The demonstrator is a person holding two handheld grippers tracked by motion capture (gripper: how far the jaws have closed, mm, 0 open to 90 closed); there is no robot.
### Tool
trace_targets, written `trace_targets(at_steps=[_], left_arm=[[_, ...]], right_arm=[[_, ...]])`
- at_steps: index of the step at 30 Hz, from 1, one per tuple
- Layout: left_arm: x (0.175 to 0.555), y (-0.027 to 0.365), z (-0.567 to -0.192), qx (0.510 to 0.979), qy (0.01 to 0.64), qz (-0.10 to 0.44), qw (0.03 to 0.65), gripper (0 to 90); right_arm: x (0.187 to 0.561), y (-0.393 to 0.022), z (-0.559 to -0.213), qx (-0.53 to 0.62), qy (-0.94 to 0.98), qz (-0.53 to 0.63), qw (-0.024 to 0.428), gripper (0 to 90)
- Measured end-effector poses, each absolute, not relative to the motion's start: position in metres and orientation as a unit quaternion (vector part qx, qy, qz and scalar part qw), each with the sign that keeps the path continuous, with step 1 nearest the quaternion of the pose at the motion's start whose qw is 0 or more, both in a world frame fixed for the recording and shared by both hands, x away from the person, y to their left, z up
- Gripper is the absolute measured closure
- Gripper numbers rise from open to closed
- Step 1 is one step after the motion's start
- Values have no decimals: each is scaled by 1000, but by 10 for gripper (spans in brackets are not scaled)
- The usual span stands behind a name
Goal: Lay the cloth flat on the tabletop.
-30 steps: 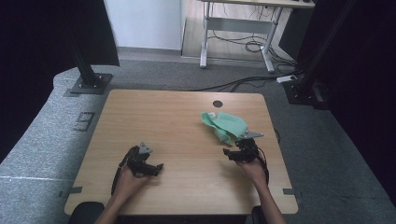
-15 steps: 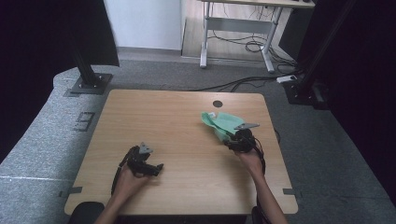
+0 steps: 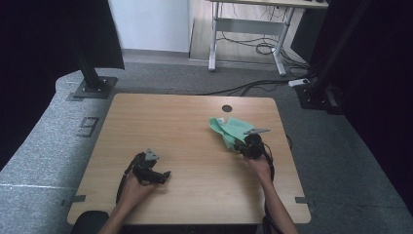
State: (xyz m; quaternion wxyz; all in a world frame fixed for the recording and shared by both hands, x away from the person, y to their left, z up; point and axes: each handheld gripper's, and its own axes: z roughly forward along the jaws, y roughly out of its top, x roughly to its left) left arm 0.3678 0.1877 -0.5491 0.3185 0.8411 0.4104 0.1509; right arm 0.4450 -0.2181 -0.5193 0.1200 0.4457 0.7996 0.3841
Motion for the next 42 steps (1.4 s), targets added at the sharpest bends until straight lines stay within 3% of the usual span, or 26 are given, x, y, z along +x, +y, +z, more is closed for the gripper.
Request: trace_targets(at_steps=[36, 42], left_arm=[[368, 188, -549, 842, 410, 150, 318, 1], [368, 188, -549, 842, 409, 150, 318, 1]], right_arm=[[398, -60, -525, 294, 870, 395, 34, 860], [397, -61, -514, 293, 867, 401, 33, 702]])
